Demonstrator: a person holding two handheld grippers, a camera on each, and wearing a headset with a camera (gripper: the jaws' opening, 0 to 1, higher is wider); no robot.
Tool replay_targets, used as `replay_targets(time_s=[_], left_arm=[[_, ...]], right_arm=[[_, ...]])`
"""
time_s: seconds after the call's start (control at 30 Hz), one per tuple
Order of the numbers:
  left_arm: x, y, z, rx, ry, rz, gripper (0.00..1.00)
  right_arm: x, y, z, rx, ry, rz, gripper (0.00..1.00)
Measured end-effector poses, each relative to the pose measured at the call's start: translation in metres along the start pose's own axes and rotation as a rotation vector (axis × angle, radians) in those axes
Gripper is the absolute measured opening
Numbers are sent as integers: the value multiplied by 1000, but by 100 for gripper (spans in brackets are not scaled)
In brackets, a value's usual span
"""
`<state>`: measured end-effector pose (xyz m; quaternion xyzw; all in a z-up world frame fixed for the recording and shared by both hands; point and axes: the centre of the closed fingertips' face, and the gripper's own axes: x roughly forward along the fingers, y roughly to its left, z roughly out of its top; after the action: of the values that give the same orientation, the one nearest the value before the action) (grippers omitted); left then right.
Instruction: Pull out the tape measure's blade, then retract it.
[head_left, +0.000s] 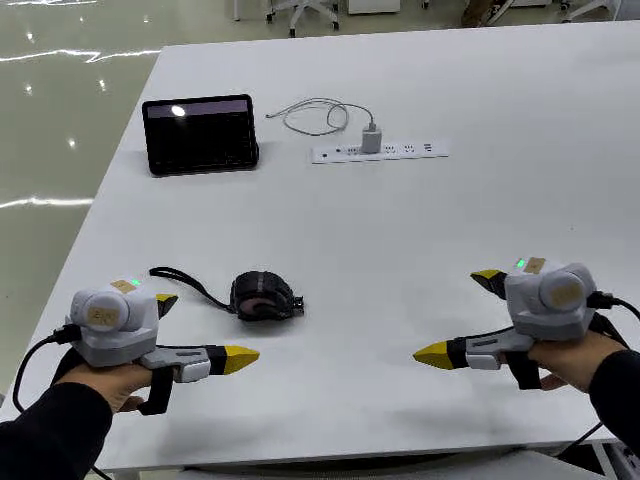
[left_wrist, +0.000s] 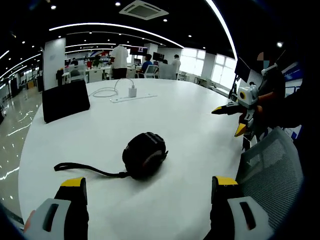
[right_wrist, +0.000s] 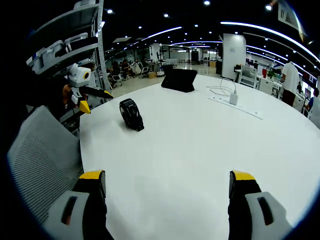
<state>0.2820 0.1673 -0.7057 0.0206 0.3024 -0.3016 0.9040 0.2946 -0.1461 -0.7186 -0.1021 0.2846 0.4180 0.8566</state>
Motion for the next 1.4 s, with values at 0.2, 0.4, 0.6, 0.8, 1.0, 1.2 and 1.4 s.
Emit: replay_targets(time_s=[0.2, 0.4, 0.6, 0.8, 1.0, 1.2, 1.4], left_arm=[[-12, 8, -2, -8, -3, 16, 100], [-20, 14, -12, -28, 13, 31, 100], [-31, 20, -13, -29, 16, 41, 100], [-35, 20, -10, -13, 16, 36, 100], [-35, 20, -11, -19, 20, 33, 100], [-35, 19, -15, -33, 45, 30, 100], [-37, 19, -11, -14, 40, 35, 100]], right_arm=[[-27, -13, -16, 17, 14, -50, 99], [-48, -16, -24, 13, 20, -73, 100], [-67, -19, -33, 16, 26, -86, 100], [-76, -23, -37, 13, 31, -92, 100], [-79, -27, -39, 17, 29, -103, 100], [-77, -27, -41, 13, 36, -97, 100], [-77, -27, -41, 11, 33, -96, 100]])
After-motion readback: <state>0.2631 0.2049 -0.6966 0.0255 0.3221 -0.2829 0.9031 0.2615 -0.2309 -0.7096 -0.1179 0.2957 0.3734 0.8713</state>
